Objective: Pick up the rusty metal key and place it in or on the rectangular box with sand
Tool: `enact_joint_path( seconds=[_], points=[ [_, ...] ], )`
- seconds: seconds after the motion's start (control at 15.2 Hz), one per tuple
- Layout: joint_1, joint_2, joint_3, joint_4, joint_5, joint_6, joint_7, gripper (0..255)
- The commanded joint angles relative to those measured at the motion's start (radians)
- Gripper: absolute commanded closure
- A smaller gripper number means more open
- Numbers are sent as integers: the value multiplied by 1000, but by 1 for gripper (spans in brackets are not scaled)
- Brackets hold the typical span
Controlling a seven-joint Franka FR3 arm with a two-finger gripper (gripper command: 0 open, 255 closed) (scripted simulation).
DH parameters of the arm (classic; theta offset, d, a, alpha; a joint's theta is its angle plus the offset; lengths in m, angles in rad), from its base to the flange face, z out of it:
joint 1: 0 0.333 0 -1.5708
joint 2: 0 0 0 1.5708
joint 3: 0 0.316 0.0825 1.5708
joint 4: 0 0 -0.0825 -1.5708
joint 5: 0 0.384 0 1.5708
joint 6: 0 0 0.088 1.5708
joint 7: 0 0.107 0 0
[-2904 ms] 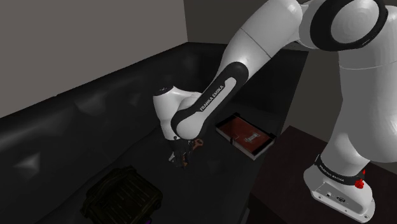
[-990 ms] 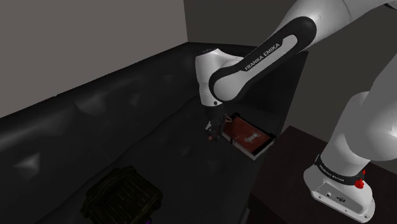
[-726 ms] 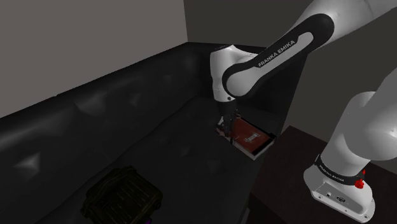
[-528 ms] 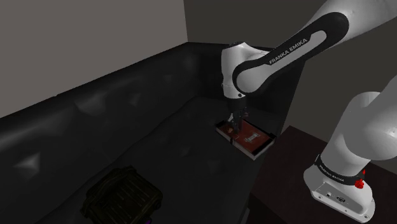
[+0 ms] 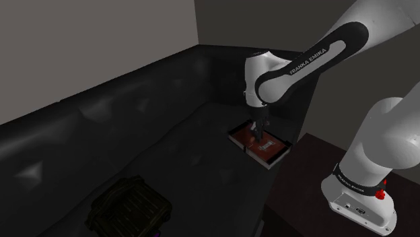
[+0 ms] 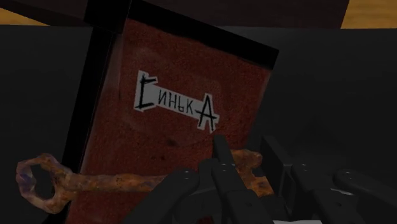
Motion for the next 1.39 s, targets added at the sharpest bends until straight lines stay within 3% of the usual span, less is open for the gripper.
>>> enact_joint_path(
  seconds=[0.0,0.53,1.06,1.12,1.32],
  points=[
    [-2,27,1,-9,-1,36,-2,255],
    [-4,139,9,-38,-2,178,-3,255],
    [-4,139,9,-38,-2,178,-3,255],
    [-4,139,9,-38,-2,178,-3,0],
    [-4,139,9,-38,-2,178,-3,0]
  ],
)
